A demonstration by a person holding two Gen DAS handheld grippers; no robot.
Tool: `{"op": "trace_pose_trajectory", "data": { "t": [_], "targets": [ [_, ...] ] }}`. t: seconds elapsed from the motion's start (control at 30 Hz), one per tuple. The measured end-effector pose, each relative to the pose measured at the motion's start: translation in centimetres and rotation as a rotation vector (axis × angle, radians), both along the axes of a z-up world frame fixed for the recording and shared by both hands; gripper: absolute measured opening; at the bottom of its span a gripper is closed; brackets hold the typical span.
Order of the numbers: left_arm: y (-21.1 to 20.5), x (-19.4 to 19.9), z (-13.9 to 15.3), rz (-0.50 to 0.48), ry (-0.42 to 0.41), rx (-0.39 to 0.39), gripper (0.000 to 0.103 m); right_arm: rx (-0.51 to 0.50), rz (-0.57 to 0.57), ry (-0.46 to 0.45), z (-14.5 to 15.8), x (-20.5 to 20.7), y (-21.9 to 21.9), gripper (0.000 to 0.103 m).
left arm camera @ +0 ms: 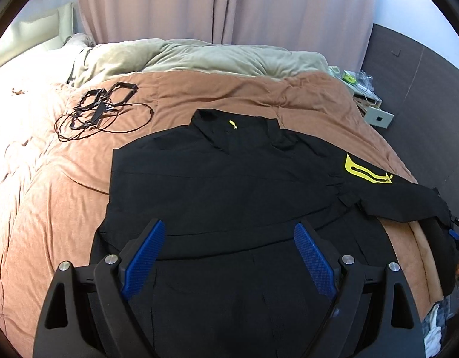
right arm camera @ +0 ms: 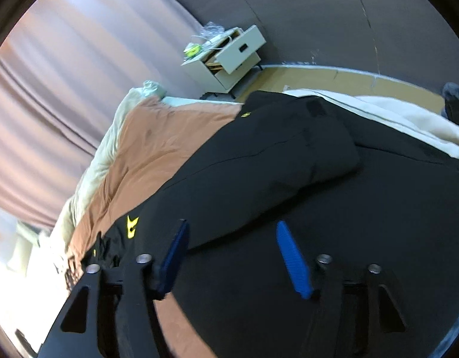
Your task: Fold large clothes
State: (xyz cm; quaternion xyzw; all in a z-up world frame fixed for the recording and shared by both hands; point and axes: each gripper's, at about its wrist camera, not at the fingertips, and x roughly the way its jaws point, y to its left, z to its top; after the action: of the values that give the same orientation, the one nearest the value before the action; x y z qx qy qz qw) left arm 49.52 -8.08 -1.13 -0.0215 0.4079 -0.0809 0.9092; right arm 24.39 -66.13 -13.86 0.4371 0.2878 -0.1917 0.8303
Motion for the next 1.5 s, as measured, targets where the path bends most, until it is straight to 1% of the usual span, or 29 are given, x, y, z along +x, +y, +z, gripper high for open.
{"op": "trace_pose_trajectory", "data": {
  "t": [0.13,0.17,0.2,0.23,0.27,0.33,0.37,0.43,0.5,0.67,0.73,0.77,0.83,0.87,1.03,1.2,1.27,1.4,1.5],
  "targets": [
    [-0.2,-0.3,0.8,-0.01,-0.011,0.01,0.09,0.04,-0.043,0.002,-1.5,1.0,-1.7,0.06],
    [-0.1,-0.4,1.0,-0.011,-0.013,0.013,0.09,0.041,-0.049,-0.005,-1.8,1.3,-2.0,0.058],
    [0.1,-0.6,1.1,-0.01,-0.014,0.017,0.09,0.041,-0.054,-0.006,-2.1,1.6,-2.2,0.049],
    [0.5,-0.9,1.3,-0.006,-0.016,0.025,0.09,0.045,-0.059,-0.003,-2.3,1.8,-2.4,0.038],
    [0.9,-1.1,1.5,-0.003,-0.02,0.029,0.09,0.053,-0.065,-0.002,-2.5,2.1,-2.6,0.031],
    [1.8,-1.6,1.8,0.004,-0.029,0.033,0.09,0.059,-0.063,-0.02,-2.4,2.5,-2.7,0.01],
    [2.3,-1.8,1.9,0.011,-0.032,0.035,0.09,0.039,-0.057,-0.026,-1.9,2.6,-2.6,0.009],
    [3.9,-2.1,2.1,0.036,-0.037,0.028,0.09,-0.047,-0.04,-0.037,0.3,2.9,-1.5,0.007],
    [5.1,-2.3,2.2,0.064,-0.035,0.014,0.09,-0.087,-0.023,-0.055,2.1,3.0,-0.7,0.007],
    [7.9,-3.1,2.3,0.1,-0.04,-0.012,0.09,-0.169,0.05,-0.133,8.5,4.2,2.8,0.005],
    [9.0,-3.5,2.5,0.109,-0.046,-0.01,0.09,-0.221,0.094,-0.163,11.7,5.1,5.2,0.005],
    [9.4,-3.7,2.5,0.112,-0.048,-0.011,0.09,-0.235,0.108,-0.174,12.7,5.4,6.0,0.005],
    [10.6,-4.2,2.8,0.121,-0.057,-0.02,0.09,-0.274,0.161,-0.212,15.9,6.5,9.0,0.005],
    [11.1,-4.3,2.8,0.122,-0.06,-0.023,0.09,-0.287,0.178,-0.223,16.8,6.8,10.1,0.005],
    [14.7,-5.8,2.9,0.145,-0.075,-0.031,0.09,-0.371,0.305,-0.281,22.9,9.8,18.4,0.005],
    [19.1,-7.1,2.4,0.185,-0.082,-0.033,0.09,-0.431,0.404,-0.303,26.6,12.5,26.2,0.005],
    [21.1,-7.7,2.2,0.203,-0.085,-0.029,0.09,-0.439,0.437,-0.311,27.5,13.7,28.9,0.005],
    [25.0,-8.8,1.3,0.246,-0.084,-0.035,0.09,-0.445,0.51,-0.319,28.3,16.0,35.1,0.005],
    [28.4,-9.4,0.4,0.288,-0.078,-0.069,0.09,-0.466,0.566,-0.319,28.2,17.4,39.7,0.005]
  ]
}}
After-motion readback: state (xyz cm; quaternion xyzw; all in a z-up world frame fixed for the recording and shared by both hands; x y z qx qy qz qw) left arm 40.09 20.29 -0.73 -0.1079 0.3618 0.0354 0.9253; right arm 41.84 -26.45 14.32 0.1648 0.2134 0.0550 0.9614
